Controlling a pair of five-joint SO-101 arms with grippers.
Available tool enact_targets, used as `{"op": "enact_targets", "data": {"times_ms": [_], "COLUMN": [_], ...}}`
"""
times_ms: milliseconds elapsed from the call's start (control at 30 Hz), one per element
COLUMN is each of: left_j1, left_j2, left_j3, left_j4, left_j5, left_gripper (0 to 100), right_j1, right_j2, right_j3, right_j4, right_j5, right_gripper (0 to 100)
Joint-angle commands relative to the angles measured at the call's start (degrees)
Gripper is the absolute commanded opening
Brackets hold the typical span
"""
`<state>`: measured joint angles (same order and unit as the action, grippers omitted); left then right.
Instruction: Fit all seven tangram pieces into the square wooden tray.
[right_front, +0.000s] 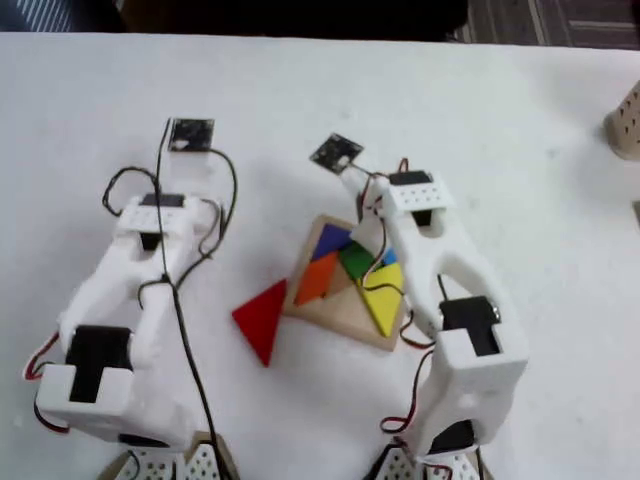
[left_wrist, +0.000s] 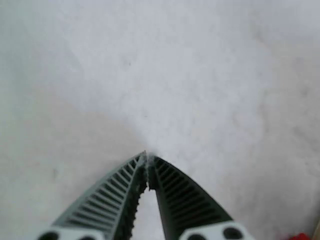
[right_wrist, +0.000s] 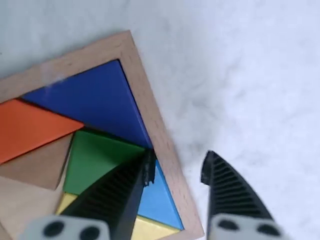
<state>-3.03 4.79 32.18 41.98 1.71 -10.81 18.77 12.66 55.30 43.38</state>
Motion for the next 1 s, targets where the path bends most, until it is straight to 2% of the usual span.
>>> {"op": "enact_targets", "data": {"times_ms": [0,267,533,667,800,967], "left_j1": [-0.9,-0.9,-0.9,-0.9,-0.9,-0.9], "left_j2": [0.0,0.0,0.0,0.0,0.0,0.0], "left_j3": [-2.9,-2.9,-2.9,-2.9,-2.8,-2.8], "left_j4": [-1.3,-1.3,-1.2,-1.1,-1.1,-1.1], "left_j5": [-0.6,-0.6,-0.6,-0.6,-0.6,-0.6], "left_gripper": [2,2,2,2,2,2], "right_j1": [3.6,10.8,23.8,32.0,38.5,42.7], "right_j2": [0.2,0.3,0.3,0.3,0.1,-3.1], "right_j3": [-2.6,-2.5,-2.5,-2.5,-2.5,-0.6], "right_j4": [2.0,4.6,10.3,12.7,16.0,21.9], "right_j5": [0.7,0.5,-15.3,-19.7,-17.1,-3.3], "right_gripper": [11.5,11.1,11.1,11.1,11.1,11.6]}}
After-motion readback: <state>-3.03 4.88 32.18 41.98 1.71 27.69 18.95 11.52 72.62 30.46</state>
